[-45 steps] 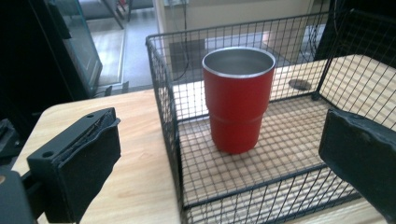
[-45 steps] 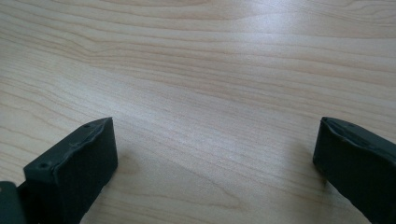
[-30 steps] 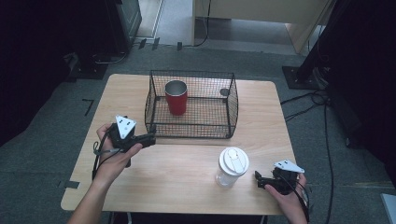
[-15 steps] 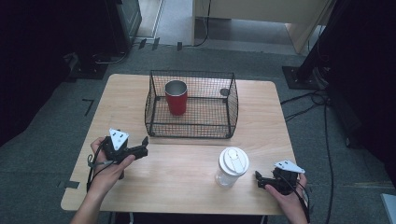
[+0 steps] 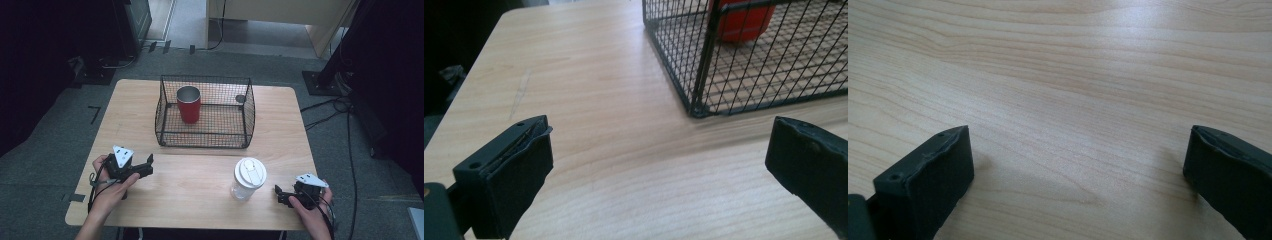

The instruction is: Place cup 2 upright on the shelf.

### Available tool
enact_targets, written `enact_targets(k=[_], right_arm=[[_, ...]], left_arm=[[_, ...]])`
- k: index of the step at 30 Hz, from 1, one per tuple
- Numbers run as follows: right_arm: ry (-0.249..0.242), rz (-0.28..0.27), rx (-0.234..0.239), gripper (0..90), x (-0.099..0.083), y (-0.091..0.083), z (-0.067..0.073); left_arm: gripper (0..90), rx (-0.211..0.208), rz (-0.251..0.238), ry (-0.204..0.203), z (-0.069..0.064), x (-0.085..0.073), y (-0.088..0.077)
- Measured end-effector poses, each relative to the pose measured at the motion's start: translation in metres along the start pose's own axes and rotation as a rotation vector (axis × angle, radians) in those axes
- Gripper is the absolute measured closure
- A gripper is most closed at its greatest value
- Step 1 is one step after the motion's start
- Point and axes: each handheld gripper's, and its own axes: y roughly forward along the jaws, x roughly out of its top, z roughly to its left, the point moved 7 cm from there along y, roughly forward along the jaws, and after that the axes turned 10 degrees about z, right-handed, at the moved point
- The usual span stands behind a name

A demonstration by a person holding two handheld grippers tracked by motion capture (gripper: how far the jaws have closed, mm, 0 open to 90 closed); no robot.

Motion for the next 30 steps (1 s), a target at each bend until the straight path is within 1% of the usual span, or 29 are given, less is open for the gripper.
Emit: enact_targets(k=[4, 5, 8, 12, 16, 22, 26, 30], right_arm=[[-0.007, -0.003, -0.008, 0.0, -0.001, -0.001, 0.0], [-0.013, -0.008, -0.016, 0.0, -0.001, -0.001, 0.001], [-0.039, 0.001, -0.028, 0.0, -0.001, -0.004, 0.003], [-0.058, -0.009, 0.001, 0.0, 0.0, -0.009, 0.008], [-0.082, -0.025, 0.033, 0.0, 0.002, -0.014, 0.015], [-0.107, -0.045, 0.055, 0.0, 0.004, -0.018, 0.023], [-0.115, -0.055, 0.073, 0.0, 0.005, -0.021, 0.028], [-0.137, -0.061, 0.096, 0.0, 0.005, -0.024, 0.033]], left_arm=[[0.0, 0.008, 0.015, 0.0, 0.005, -0.008, 0.001], [0.0, 0.011, 0.018, -0.003, 0.006, -0.009, 0.001], [0.0, 0.013, 0.027, -0.007, 0.009, -0.015, 0.001], [0.0, 0.014, 0.046, -0.003, 0.012, -0.023, 0.002], [0.0, 0.013, 0.07, -0.012, 0.017, -0.03, 0.002], [0.0, 0.015, 0.105, -0.02, 0.025, -0.04, 0.002], [0.0, 0.027, 0.128, -0.025, 0.031, -0.047, 0.003], [0.0, 0.034, 0.152, -0.033, 0.036, -0.054, 0.004]])
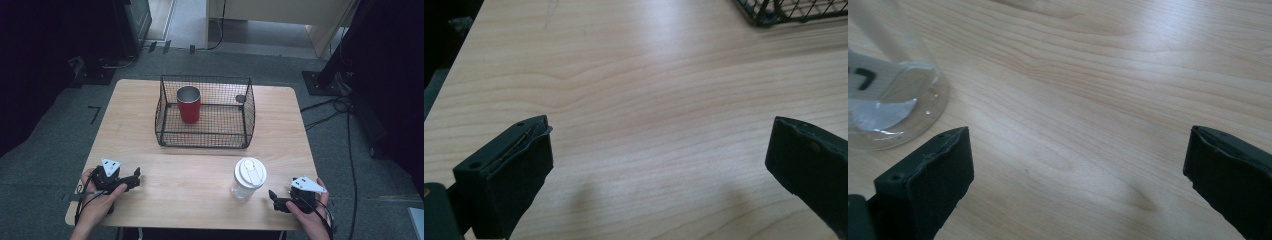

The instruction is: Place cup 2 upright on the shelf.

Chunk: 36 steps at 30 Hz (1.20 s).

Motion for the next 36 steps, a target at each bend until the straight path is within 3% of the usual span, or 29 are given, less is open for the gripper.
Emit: enact_targets(k=[7, 12, 18, 23, 29, 36], right_arm=[[-0.038, -0.002, 0.035, 0.0, 0.0, -0.001, 0.012], [-0.047, -0.009, 0.074, 0.0, 0.001, -0.003, 0.019], [-0.128, -0.023, 0.127, 0.0, 0.003, -0.007, 0.037], [-0.16, -0.023, 0.173, 0.0, 0.005, -0.008, 0.054], [-0.152, -0.043, 0.232, 0.0, 0.014, -0.009, 0.068], [-0.149, -0.066, 0.23, 0.0, 0.025, -0.009, 0.079]], left_arm=[[0.0, -0.01, 0.049, -0.011, 0.005, -0.006, 0.002], [0.0, -0.033, 0.12, 0.001, 0.005, -0.011, 0.005], [0.0, -0.05, 0.128, -0.015, 0.006, -0.011, 0.006], [0.0, -0.05, 0.128, -0.015, 0.006, -0.011, 0.006], [0.0, -0.05, 0.128, -0.015, 0.007, -0.011, 0.006], [0.0, -0.049, 0.128, -0.016, 0.006, -0.012, 0.006]])
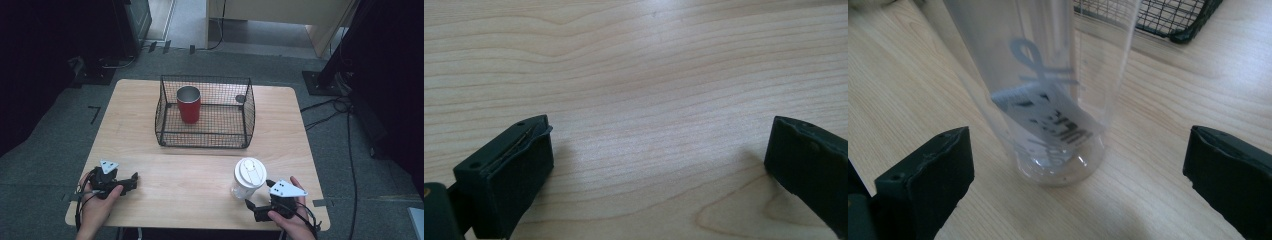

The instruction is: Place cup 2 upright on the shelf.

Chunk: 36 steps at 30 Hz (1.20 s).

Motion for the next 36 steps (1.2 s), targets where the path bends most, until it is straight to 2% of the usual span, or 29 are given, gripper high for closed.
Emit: enact_targets(k=[9, 18, 22, 27, 36], right_arm=[[-0.011, -0.033, 0.022, 0.0, 0.016, -0.001, 0.009], [0.02, -0.093, 0.025, 4.4, 0.036, -0.002, 0.013], [0.025, -0.14, 0.054, 5.5, 0.046, -0.004, 0.019], [0.012, -0.171, 0.024, 6.8, 0.056, -0.003, 0.022], [0.039, -0.231, 0.014, 8.3, 0.066, -0.004, 0.023]], left_arm=[[0.0, 0.0, 0.0, 0.0, 0.0, 0.0, 0.0], [0.0, 0.0, 0.0, 0.0, 0.0, 0.0, 0.0], [0.0, 0.0, 0.0, 0.0, 0.0, 0.0, 0.0], [0.0, 0.0, 0.0, 0.0, 0.0, 0.0, 0.0], [0.0, 0.0, 0.0, 0.0, 0.0, 0.0, 0.0]])
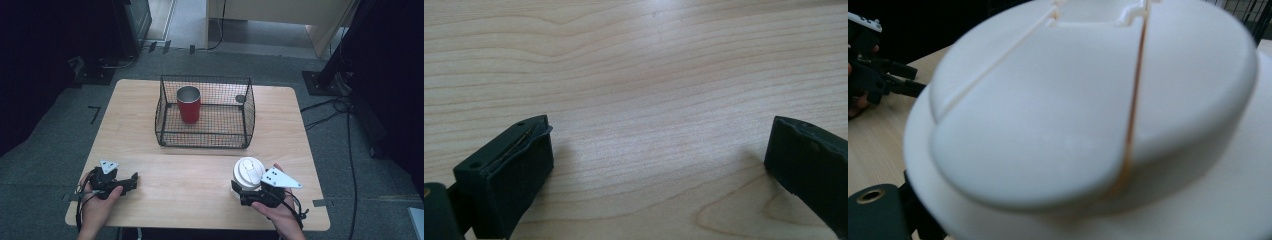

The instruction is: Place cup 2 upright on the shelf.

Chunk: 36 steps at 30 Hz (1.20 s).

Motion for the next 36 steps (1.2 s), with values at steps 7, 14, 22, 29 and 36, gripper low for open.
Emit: enact_targets(k=[7, 14, 22, 29, 36], right_arm=[[-0.021, -0.027, -0.03, 10.1, 0.002, -0.001, 0.001], [-0.019, -0.06, -0.043, 12.3, 0.003, -0.002, 0.002], [-0.018, -0.108, -0.037, 15.5, 0.01, -0.005, 0.002], [-0.008, -0.151, -0.043, 15.6, 0.019, -0.008, 0.003], [-0.012, -0.196, -0.047, 15.6, 0.034, -0.011, 0.004]], left_arm=[[0.0, 0.0, 0.0, 0.0, 0.0, 0.0, 0.0], [0.0, 0.0, -0.001, -0.001, 0.0, 0.0, 0.0], [0.0, 0.0, 0.0, 0.0, 0.0, 0.0, 0.0], [0.0, 0.0, 0.0, 0.0, 0.0, 0.0, 0.0], [0.0, 0.0, 0.0, 0.0, 0.0, 0.0, 0.0]])
